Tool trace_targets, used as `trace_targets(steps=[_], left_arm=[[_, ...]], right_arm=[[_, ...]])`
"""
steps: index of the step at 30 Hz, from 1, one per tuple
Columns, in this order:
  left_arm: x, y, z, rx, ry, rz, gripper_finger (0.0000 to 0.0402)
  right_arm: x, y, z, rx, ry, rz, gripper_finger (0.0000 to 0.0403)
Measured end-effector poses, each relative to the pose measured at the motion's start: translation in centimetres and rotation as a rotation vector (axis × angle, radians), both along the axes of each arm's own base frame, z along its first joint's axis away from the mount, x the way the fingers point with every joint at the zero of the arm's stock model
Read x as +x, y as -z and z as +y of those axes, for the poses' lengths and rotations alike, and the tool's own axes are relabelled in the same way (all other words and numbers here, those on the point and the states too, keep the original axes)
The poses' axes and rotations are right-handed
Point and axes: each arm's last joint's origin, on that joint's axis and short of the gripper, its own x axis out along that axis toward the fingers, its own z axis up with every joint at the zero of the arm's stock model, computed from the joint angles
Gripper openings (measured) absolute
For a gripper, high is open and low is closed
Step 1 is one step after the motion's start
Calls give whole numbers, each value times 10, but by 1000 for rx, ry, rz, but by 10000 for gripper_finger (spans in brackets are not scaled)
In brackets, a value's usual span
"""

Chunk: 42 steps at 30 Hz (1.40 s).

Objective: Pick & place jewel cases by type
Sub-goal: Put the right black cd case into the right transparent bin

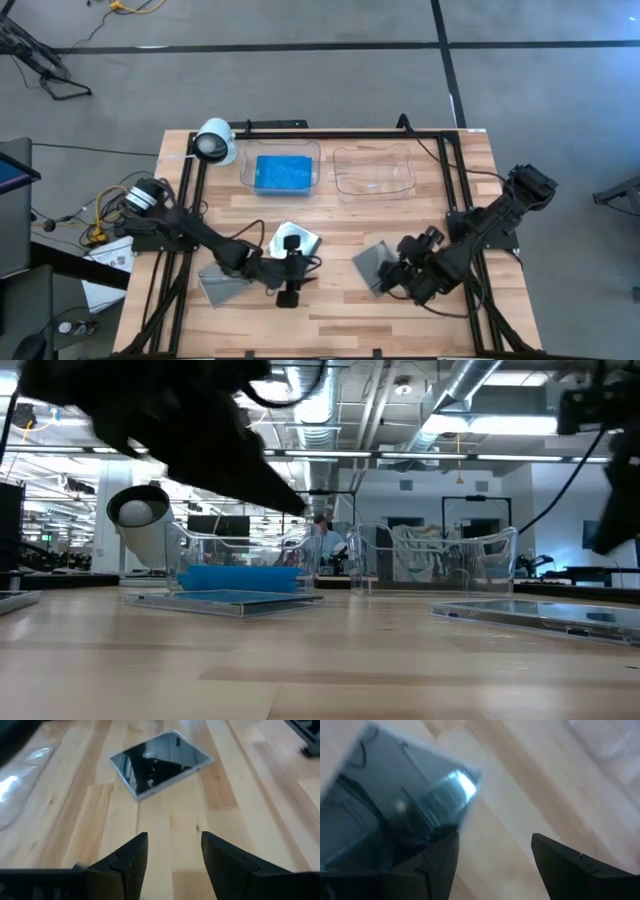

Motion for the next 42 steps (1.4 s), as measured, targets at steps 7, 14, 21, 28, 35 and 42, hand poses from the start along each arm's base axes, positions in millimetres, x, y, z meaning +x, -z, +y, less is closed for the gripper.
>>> trace_targets(steps=[7, 14, 21, 28, 35, 42], left_arm=[[21, 8, 12, -66, -99, -5, 179], [41, 6, 12, -91, -89, -4, 179], [59, 6, 5, -125, -44, 54, 179], [78, 22, -3, -184, -16, 187, 179], [100, 41, -12, -188, 5, 282, 179], [109, 40, -15, -123, -42, 315, 179]], right_arm=[[-13, 18, -4, 61, 70, 74, 217], [-17, 36, -6, 134, 81, 84, 192], [-15, 46, 0, 195, 63, 84, 174], [-5, 41, 15, 307, 32, 36, 154], [11, 40, 29, 428, -42, -80, 136], [28, 44, 42, 493, -210, -188, 126]])
